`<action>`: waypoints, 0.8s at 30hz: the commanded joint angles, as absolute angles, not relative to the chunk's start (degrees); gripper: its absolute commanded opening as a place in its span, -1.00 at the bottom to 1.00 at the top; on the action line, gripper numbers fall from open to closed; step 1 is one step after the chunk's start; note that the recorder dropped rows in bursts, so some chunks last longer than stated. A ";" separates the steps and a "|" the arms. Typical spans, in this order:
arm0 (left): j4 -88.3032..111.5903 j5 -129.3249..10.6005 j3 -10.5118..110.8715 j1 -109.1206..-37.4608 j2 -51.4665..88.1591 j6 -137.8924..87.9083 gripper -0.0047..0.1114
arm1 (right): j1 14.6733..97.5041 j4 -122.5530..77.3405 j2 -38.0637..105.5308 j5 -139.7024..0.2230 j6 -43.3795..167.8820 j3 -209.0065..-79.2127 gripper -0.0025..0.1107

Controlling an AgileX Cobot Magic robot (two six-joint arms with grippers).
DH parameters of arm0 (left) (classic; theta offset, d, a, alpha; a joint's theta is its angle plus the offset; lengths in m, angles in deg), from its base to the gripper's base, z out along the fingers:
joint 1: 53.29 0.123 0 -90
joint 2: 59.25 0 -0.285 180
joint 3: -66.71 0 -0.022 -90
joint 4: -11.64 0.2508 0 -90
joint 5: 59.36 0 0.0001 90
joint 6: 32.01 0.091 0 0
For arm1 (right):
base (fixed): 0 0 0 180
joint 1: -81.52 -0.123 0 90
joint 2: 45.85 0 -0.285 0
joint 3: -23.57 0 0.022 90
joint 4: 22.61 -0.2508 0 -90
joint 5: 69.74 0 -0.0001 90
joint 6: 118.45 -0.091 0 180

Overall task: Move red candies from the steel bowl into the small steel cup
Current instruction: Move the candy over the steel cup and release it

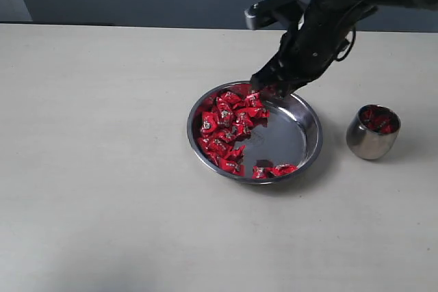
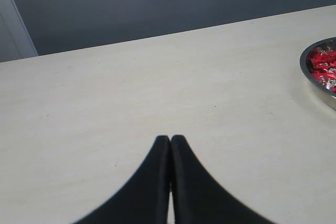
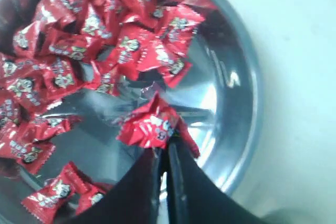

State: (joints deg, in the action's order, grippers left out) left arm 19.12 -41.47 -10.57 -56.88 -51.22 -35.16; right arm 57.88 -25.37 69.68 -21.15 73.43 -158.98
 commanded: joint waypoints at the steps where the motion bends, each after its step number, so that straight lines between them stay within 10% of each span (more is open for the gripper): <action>1: 19.21 -41.78 -10.51 -57.49 -51.47 -35.47 -0.91 | 65.00 -24.41 65.74 -18.24 72.83 -158.92 -0.89; 24: 19.21 -41.78 -10.51 -57.49 -51.47 -35.47 -0.91 | 74.86 -19.71 67.51 -2.34 69.14 -158.92 -0.89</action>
